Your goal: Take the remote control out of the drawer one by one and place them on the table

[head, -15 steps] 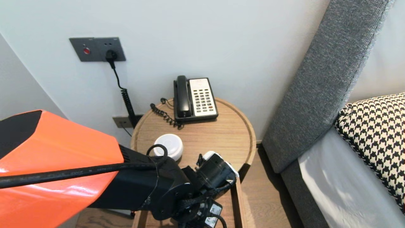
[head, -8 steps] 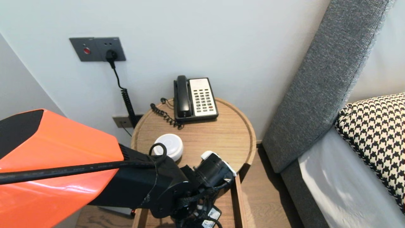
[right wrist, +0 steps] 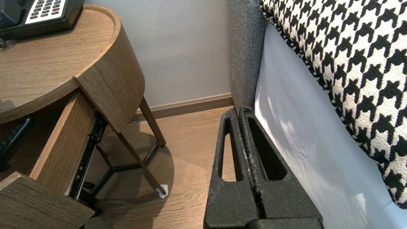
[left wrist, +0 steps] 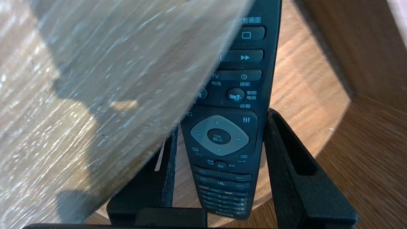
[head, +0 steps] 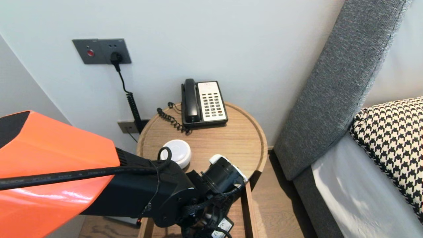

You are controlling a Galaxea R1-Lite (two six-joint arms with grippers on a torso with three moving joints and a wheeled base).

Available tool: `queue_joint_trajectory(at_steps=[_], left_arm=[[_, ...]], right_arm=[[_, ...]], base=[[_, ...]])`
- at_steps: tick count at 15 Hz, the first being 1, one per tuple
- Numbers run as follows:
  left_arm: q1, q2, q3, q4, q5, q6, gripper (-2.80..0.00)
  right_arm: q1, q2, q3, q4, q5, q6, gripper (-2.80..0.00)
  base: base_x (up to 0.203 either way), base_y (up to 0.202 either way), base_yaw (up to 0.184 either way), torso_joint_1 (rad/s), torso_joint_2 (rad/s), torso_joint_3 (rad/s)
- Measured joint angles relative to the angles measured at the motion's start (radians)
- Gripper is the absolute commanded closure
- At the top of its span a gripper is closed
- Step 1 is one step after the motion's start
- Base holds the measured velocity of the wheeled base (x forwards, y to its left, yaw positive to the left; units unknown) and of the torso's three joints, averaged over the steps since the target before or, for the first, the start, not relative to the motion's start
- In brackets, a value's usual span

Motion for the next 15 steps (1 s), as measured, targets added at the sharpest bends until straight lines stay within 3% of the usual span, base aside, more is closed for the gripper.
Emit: queue_joint_trajectory(at_steps=[2, 5, 8, 15], left_arm=[[0.000, -0.011, 0.002, 0.005, -0.015, 0.025, 0.00], [0.002, -0.035, 0.005, 0.021, -0.093, 0.095, 0.00], [0.000, -0.048, 0.018, 0.042, -0.159, 0.127, 0.00], [-0.017, -0.044, 0.024, 0.040, -0.187, 0.145, 0.00]], right_arm=[[0.000, 0.000, 0.000, 0.000, 0.000, 0.000, 0.00], [0.000, 0.000, 0.000, 0.000, 0.000, 0.000, 0.00], [0.000, 0.000, 0.000, 0.000, 0.000, 0.000, 0.00], [0.000, 0.000, 0.000, 0.000, 0.000, 0.000, 0.00]], base=[[0.000, 0.000, 0.000, 0.000, 0.00, 0.000], [0.000, 0.000, 0.000, 0.000, 0.00, 0.000], [0.000, 0.000, 0.000, 0.000, 0.00, 0.000], [0.000, 0.000, 0.000, 0.000, 0.00, 0.000]])
